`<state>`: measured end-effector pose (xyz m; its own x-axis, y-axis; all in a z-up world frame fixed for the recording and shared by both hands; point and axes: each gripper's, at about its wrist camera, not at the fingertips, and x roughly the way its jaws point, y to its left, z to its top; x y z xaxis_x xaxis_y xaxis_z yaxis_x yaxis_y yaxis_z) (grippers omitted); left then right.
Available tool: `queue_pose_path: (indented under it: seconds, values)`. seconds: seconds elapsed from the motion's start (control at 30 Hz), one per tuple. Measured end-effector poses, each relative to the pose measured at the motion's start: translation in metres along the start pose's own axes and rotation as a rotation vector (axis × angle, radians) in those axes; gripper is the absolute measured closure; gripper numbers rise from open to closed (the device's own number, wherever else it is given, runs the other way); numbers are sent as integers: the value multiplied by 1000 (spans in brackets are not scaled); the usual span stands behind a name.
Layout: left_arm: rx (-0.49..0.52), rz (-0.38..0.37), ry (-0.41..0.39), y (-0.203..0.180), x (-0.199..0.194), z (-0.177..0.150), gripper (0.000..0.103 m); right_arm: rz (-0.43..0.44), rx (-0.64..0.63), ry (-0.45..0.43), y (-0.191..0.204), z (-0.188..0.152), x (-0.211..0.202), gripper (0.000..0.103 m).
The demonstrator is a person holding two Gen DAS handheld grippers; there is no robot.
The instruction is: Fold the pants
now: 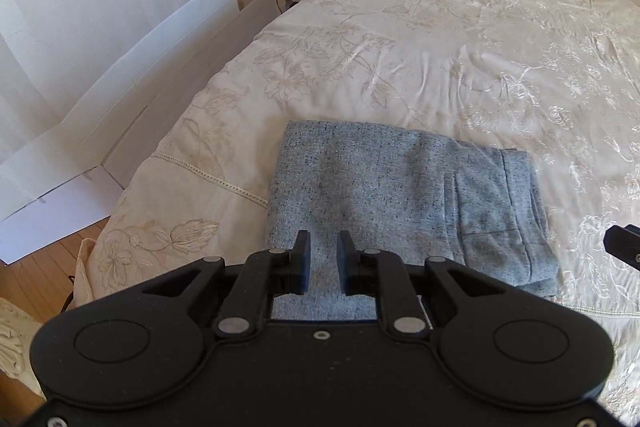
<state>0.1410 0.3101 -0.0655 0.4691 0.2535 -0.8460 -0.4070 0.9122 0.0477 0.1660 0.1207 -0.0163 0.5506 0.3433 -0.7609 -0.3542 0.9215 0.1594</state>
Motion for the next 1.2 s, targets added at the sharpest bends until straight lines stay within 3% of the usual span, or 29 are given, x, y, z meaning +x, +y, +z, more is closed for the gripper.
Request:
queue_pose_path:
  seconds: [0.53, 1.2]
  values:
    - [-10, 19, -25, -19, -69, -44, 80, 56, -48, -52, 22, -23, -73, 70]
    - [5, 33, 1, -29, -78, -67, 80, 40, -59, -27, 21, -41, -95, 68]
